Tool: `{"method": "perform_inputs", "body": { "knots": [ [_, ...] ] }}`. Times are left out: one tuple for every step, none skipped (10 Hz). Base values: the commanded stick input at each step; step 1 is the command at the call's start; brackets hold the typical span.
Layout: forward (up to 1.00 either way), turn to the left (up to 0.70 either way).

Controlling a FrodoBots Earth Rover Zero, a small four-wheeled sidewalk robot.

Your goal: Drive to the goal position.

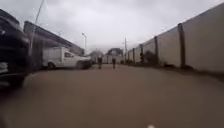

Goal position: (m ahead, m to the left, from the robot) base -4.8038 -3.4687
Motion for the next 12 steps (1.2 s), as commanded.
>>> {"method": "perform_inputs", "body": {
  "knots": [
    [0.70,0.00],
    [0.70,0.00],
    [0.70,0.00],
    [0.70,0.02],
    [0.70,0.03],
    [0.70,0.05],
    [0.70,0.13],
    [0.70,0.22],
    [0.70,0.05],
    [0.70,0.00],
    [0.70,0.00],
    [0.70,0.00]
  ]
}}
